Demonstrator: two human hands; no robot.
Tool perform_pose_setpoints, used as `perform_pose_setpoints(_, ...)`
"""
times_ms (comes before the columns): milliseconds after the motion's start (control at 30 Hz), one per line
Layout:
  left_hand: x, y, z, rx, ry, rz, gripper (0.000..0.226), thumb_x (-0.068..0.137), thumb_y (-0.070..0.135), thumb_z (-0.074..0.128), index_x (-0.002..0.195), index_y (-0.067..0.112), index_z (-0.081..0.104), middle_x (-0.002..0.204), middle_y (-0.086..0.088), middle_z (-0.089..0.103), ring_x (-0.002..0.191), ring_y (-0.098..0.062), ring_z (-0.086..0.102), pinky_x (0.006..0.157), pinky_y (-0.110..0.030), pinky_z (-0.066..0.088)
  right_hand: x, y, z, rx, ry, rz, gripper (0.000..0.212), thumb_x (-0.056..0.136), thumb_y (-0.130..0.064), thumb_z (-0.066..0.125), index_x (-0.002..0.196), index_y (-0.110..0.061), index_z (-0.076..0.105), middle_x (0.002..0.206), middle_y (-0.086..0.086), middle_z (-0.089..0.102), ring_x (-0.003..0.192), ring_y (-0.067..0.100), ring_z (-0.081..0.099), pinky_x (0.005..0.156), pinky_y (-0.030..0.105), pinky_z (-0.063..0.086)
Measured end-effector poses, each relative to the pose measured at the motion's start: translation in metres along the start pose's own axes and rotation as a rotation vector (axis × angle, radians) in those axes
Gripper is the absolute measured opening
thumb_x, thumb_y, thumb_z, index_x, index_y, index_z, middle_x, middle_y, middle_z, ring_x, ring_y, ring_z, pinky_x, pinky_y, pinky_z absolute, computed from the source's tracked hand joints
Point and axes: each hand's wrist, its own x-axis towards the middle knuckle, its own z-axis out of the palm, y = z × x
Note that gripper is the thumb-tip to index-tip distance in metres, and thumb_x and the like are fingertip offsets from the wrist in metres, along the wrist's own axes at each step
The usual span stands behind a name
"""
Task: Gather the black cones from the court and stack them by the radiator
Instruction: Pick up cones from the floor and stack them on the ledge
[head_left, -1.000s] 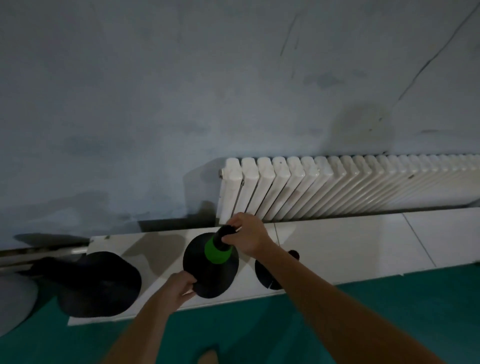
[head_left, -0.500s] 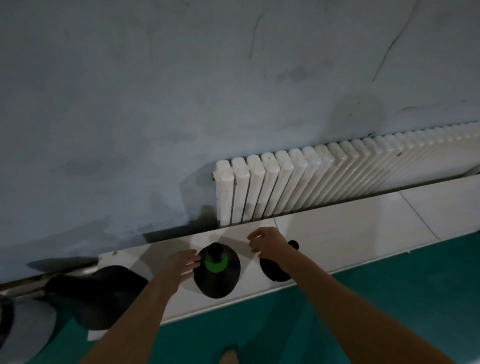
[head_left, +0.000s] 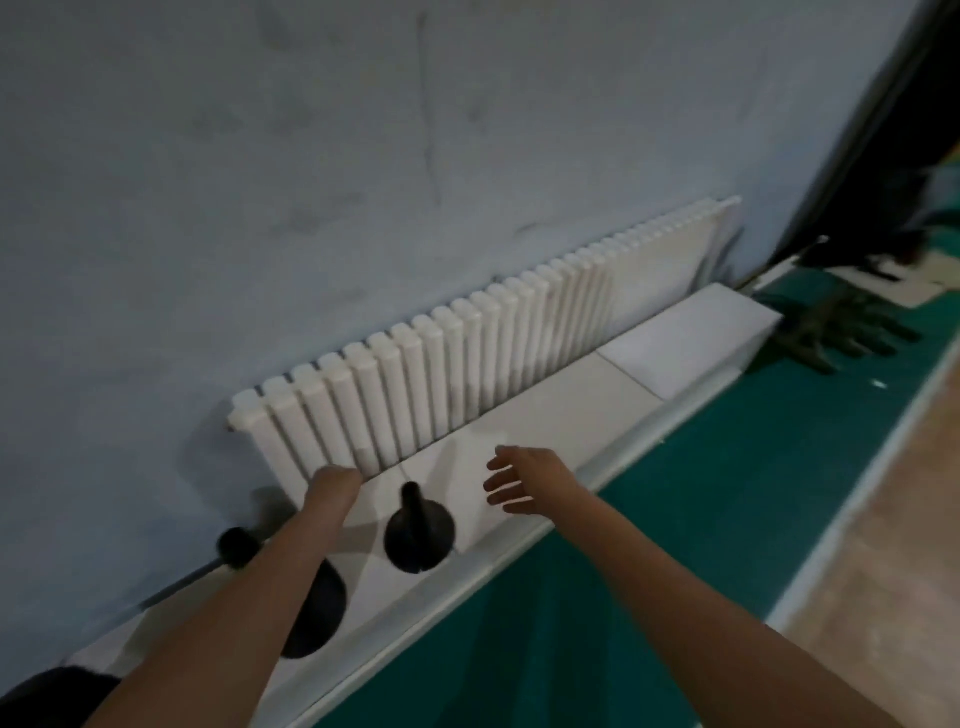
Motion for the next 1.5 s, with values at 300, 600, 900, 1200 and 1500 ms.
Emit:
perform_pose_setpoints(300, -0.165, 0.073, 0.235, 0.343, -0.398, 0.308, 0.021, 0.094, 0.014, 0.053, 0.074, 0.011, 0.051, 0.080, -0.004, 0.049, 0.068, -0.015, 0.043, 0.072, -0.024, 0.037, -0.150, 0.069, -0.241, 0.282, 0.397, -0.102, 0.025, 0.098, -0.027, 0.047, 0.088, -0.008, 0.059, 0.078, 0.011, 0.066, 0.066, 0.023, 0.064, 0.066, 0.030, 0.050)
perform_pose_setpoints(600, -0.342, 0.056, 0.448, 0.618, -0.785, 0.588, 0.027, 0.093, 0.014, 0.056, 0.115, 0.001, 0.063, 0.125, -0.014, 0.059, 0.102, -0.023, 0.052, 0.082, -0.027, 0.035, -0.314, 0.195, -0.399, 0.472, 0.796, -0.042, 0.026, 0.098, -0.026, 0.045, 0.102, -0.005, 0.060, 0.087, 0.013, 0.066, 0.069, 0.022, 0.063, 0.061, 0.025, 0.047)
perform_pose_setpoints(900, -0.477, 0.049, 0.633, 0.838, -1.136, 0.665, 0.033, 0.094, 0.021, 0.056, 0.124, 0.006, 0.058, 0.127, -0.009, 0.056, 0.125, -0.026, 0.047, 0.089, -0.034, 0.039, -0.407, 0.287, -0.512, 0.644, 1.128, 0.089, 0.031, 0.095, -0.029, 0.050, 0.103, -0.004, 0.065, 0.091, 0.014, 0.073, 0.080, 0.027, 0.070, 0.077, 0.036, 0.056)
perform_pose_setpoints(1200, -0.622, 0.034, 0.787, 0.994, -1.451, 0.819, 0.017, 0.093, 0.023, 0.055, 0.106, 0.015, 0.063, 0.114, -0.006, 0.065, 0.108, -0.019, 0.054, 0.084, -0.034, 0.042, -0.495, 0.344, -0.609, 0.845, 1.469, 0.238, 0.030, 0.099, -0.028, 0.044, 0.107, -0.005, 0.062, 0.097, 0.012, 0.070, 0.087, 0.024, 0.069, 0.070, 0.030, 0.055)
perform_pose_setpoints(1500, -0.771, -0.043, 0.873, 1.224, -1.654, 0.802, 0.021, 0.096, 0.017, 0.054, 0.113, 0.007, 0.061, 0.111, -0.005, 0.062, 0.111, -0.020, 0.053, 0.091, -0.036, 0.045, -0.593, 0.426, -0.658, 1.092, 1.618, 0.339, 0.029, 0.099, -0.027, 0.044, 0.110, -0.006, 0.060, 0.100, 0.011, 0.069, 0.089, 0.024, 0.068, 0.078, 0.033, 0.054)
